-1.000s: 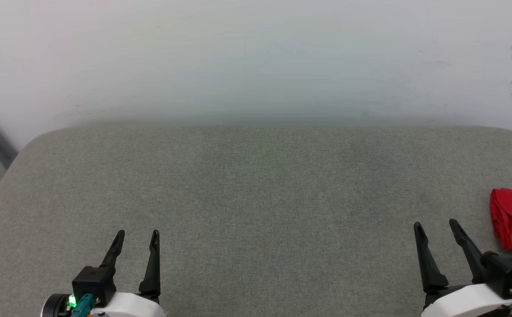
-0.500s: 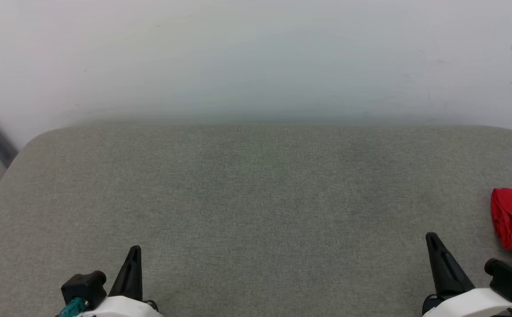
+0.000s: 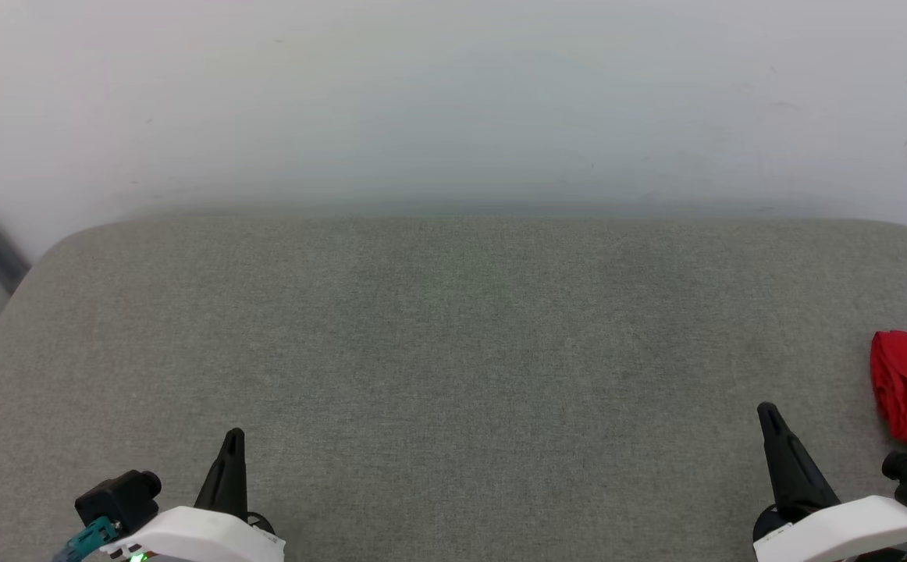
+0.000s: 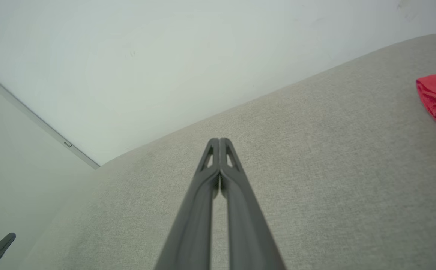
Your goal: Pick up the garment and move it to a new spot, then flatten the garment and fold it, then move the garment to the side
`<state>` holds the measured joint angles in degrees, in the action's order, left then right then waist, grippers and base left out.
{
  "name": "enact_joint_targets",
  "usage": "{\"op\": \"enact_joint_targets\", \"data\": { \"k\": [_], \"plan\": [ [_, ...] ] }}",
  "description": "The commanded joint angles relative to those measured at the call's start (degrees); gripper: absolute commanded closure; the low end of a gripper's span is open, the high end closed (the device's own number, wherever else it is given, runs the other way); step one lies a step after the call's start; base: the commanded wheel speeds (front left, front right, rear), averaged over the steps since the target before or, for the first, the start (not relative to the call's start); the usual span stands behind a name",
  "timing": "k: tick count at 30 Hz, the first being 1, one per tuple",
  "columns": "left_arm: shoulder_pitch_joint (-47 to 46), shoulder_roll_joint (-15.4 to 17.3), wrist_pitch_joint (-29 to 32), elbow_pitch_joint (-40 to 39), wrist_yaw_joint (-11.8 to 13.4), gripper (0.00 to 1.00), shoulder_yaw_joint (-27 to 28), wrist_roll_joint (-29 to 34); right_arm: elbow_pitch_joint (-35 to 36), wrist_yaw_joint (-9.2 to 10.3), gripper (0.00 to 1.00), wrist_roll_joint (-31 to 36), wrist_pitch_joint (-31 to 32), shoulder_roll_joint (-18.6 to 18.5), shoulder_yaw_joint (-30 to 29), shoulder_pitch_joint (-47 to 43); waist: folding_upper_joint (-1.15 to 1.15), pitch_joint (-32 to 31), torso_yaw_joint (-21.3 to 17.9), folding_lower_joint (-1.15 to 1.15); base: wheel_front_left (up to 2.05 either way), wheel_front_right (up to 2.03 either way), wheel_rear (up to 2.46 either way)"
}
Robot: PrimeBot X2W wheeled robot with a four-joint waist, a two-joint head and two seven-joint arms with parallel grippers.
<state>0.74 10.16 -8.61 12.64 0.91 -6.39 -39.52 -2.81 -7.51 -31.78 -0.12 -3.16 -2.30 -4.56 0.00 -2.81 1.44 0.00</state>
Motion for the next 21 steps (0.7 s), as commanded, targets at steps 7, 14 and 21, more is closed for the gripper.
{"op": "enact_joint_targets", "data": {
  "k": [7,14,21],
  "plan": [
    [-2.5,-0.7,2.0,-0.4,-1.3,1.00,2.0,-6.8,-0.8,0.01,1.00,-8.2,0.6,-0.5,-0.4,3.0,0.00,0.2,-0.1,0.00,0.00,0.00,0.00],
    [-3.0,-1.3,3.2,-0.3,-2.0,1.00,3.1,-11.2,-1.8,0.01,1.00,-13.2,1.1,-0.6,-0.6,3.7,0.00,0.4,-0.2,0.00,0.00,0.00,0.00],
    [-3.5,-2.0,4.5,-0.1,-2.7,1.00,4.2,-15.9,-2.8,0.01,1.00,-18.8,1.5,-0.7,-0.8,4.6,0.00,0.6,-0.3,0.00,0.00,0.00,0.00]
  ]
}}
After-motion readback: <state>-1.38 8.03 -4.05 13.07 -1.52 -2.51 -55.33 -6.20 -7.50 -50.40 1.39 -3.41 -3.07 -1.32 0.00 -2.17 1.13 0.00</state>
